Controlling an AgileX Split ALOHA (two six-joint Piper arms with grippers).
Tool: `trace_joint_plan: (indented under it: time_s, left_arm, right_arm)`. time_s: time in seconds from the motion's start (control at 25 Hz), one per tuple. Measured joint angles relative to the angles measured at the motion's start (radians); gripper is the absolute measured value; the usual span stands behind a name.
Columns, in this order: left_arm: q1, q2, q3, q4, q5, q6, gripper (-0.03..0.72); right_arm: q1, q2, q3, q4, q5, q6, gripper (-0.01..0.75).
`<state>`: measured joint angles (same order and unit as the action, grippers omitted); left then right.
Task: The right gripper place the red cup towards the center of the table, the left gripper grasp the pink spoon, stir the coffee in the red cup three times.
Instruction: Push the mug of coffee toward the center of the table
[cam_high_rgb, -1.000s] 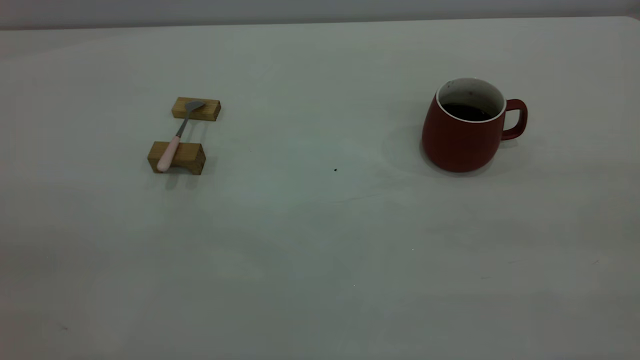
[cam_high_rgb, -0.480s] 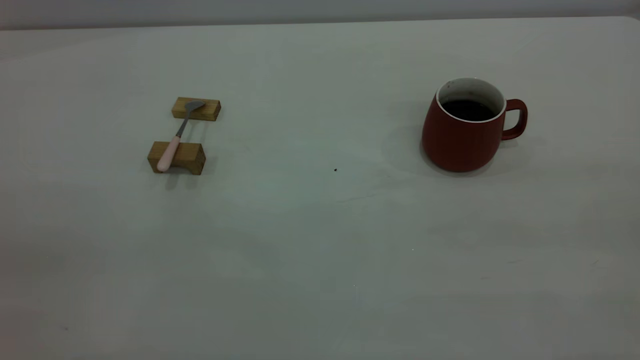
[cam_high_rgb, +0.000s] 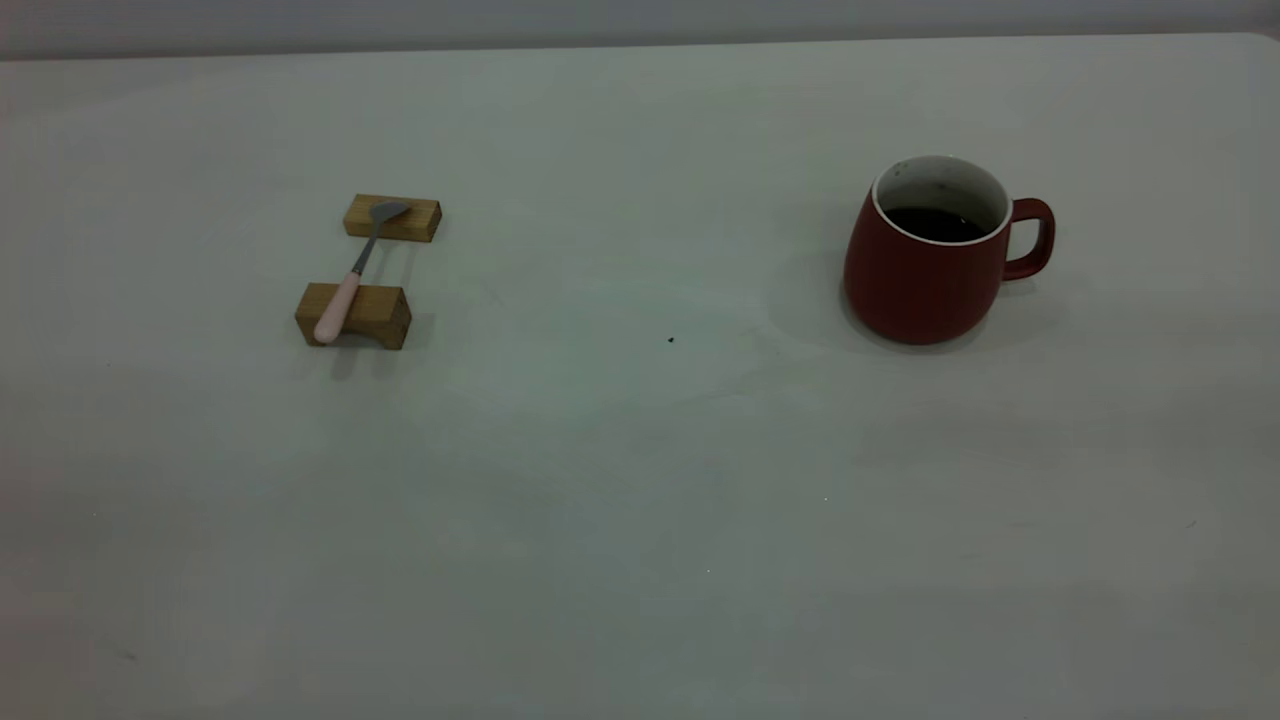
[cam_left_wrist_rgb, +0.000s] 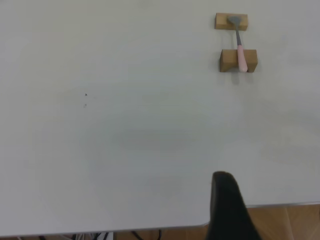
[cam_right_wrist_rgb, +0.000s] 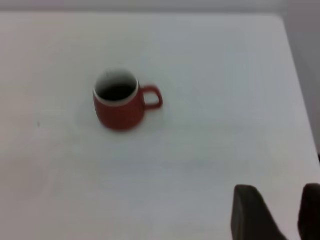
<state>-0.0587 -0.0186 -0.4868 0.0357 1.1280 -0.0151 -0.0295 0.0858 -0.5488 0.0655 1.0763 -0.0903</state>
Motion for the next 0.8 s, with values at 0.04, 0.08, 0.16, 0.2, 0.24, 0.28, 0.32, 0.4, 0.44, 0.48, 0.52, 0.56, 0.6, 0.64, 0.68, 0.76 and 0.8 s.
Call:
trace_joint_plan:
  time_s: [0.04,0.08,0.16,0.2,0.24,0.28,0.32,0.4,0.44,0.48,0.52,0.56,0.6,0.64,0.68,0.76,0.8]
  left_arm:
    - [0.000,0.000,0.000,0.000,0.000,0.000,0.504]
    - [0.000,0.000,0.000,0.000,0.000,0.000,0.504]
    - [0.000,0.000,0.000,0.000,0.000,0.000,0.504]
    - [0.000,0.000,0.000,0.000,0.000,0.000,0.504]
    - [0.000,0.000,0.000,0.000,0.000,0.000,0.504]
    - [0.000,0.000,0.000,0.000,0.000,0.000,0.504]
    - [0.000,0.000,0.000,0.000,0.001,0.000,0.504]
    - [0.000,0.000,0.000,0.000,0.001,0.000,0.504]
    - [0.000,0.000,0.000,0.000,0.001,0.000,0.504]
    - [0.000,0.000,0.000,0.000,0.001,0.000,0.504]
    - [0.000,0.000,0.000,0.000,0.001,0.000,0.504]
    - [0.000,0.000,0.000,0.000,0.002,0.000,0.504]
    - [0.000,0.000,0.000,0.000,0.002,0.000,0.504]
    - [0.000,0.000,0.000,0.000,0.002,0.000,0.504]
    - [0.000,0.000,0.000,0.000,0.002,0.000,0.504]
    - [0.000,0.000,0.000,0.000,0.002,0.000,0.504]
    - [0.000,0.000,0.000,0.000,0.002,0.000,0.504]
  right_arm:
    - [0.000,0.043,-0.021,0.001,-0.012,-0.001,0.321]
    - [0.000,0.087,-0.038,0.002,-0.024,-0.003,0.354]
    - [0.000,0.209,-0.071,0.002,-0.058,-0.017,0.460]
    - [0.000,0.274,-0.080,0.002,-0.083,-0.024,0.511]
    - [0.000,0.329,-0.089,0.002,-0.114,-0.033,0.575]
    - [0.000,0.394,-0.094,0.002,-0.143,-0.047,0.636]
    - [0.000,0.459,-0.098,0.003,-0.182,-0.063,0.680]
    - [0.000,0.576,-0.100,0.019,-0.263,-0.124,0.716]
    - [0.000,0.641,-0.100,0.032,-0.302,-0.157,0.722]
    - [0.000,0.705,-0.100,0.048,-0.336,-0.201,0.725]
    - [0.000,0.760,-0.100,0.061,-0.364,-0.250,0.725]
    - [0.000,0.826,-0.102,0.074,-0.387,-0.302,0.725]
    - [0.000,0.894,-0.107,0.083,-0.409,-0.346,0.725]
    - [0.000,0.963,-0.116,0.087,-0.426,-0.401,0.725]
    - [0.001,1.019,-0.131,0.090,-0.438,-0.456,0.725]
    - [0.001,1.150,-0.173,0.102,-0.456,-0.553,0.725]
    - [0.001,1.203,-0.200,0.106,-0.461,-0.602,0.725]
